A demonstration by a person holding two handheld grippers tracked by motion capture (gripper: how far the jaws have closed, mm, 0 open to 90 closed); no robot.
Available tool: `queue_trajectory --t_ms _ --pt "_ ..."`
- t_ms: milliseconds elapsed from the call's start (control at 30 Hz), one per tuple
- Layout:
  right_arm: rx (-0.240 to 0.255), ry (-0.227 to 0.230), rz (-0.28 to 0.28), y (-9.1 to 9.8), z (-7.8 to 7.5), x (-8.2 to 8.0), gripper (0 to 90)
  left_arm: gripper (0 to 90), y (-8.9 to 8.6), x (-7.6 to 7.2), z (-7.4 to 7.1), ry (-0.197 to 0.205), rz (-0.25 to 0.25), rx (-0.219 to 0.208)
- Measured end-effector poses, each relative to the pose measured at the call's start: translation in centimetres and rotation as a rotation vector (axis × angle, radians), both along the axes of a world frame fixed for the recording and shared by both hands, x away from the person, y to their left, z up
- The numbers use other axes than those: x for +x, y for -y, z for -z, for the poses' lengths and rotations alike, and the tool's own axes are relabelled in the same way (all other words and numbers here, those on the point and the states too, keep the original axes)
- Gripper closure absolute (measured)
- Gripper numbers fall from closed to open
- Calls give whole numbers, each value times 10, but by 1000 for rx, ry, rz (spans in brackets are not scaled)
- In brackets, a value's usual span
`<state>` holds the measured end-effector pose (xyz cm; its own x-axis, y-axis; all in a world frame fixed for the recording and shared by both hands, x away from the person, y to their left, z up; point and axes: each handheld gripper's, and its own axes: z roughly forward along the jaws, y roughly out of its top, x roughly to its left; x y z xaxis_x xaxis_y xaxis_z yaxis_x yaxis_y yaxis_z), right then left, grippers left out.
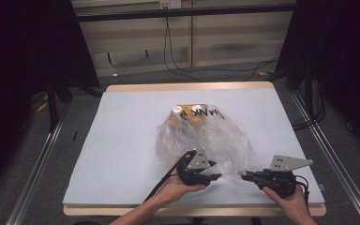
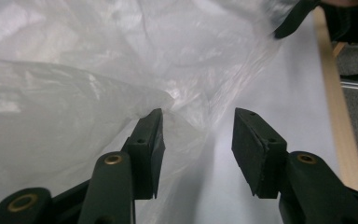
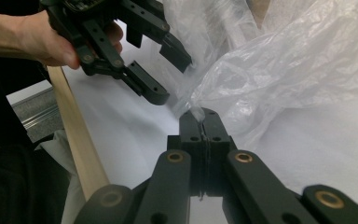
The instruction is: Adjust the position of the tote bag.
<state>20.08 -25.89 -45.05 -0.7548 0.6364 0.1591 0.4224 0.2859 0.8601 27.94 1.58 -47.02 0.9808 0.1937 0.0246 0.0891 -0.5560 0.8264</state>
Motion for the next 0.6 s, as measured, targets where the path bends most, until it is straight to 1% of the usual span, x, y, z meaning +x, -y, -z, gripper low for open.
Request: queue_trajectory --t_ms 100,133,167,200,233,267,367,400,433,500,533,567,600 --pt "-3 -4 1 0 1 1 897 556 2 3 4 -7 -1 9" --pt "-4 -5 1 0 1 1 897 568 5 5 9 -20 -4 43" --pt "-8 -4 -3 0 1 1 897 572 5 5 9 -20 -4 43" --pt "-9 -5 -4 -1 2 1 897 578 9 5 14 -22 -22 87" --pt "-9 -6 -6 -1 2 1 897 589 10 6 15 -23 -23 113" --pt "-9 -8 -8 -1 2 1 897 606 10 6 15 -31 -22 107" --pt "-9 -9 -10 -1 2 1 897 652 11 6 15 -35 -23 102" --pt "-10 -8 -14 -2 2 1 897 721 12 7 15 -53 -30 105" --pt "-11 -9 -15 -2 2 1 897 746 13 9 16 -69 -26 91" --pt "-11 -8 -15 -2 2 1 897 805 13 9 16 -67 -26 96" --pt "-11 -8 -16 -2 2 1 897 805 13 9 15 -73 -26 111" --pt "-12 -9 -16 -2 2 1 897 872 14 9 15 -80 -25 98" --pt "-11 -8 -15 -2 2 1 897 900 14 9 15 -87 -29 100"
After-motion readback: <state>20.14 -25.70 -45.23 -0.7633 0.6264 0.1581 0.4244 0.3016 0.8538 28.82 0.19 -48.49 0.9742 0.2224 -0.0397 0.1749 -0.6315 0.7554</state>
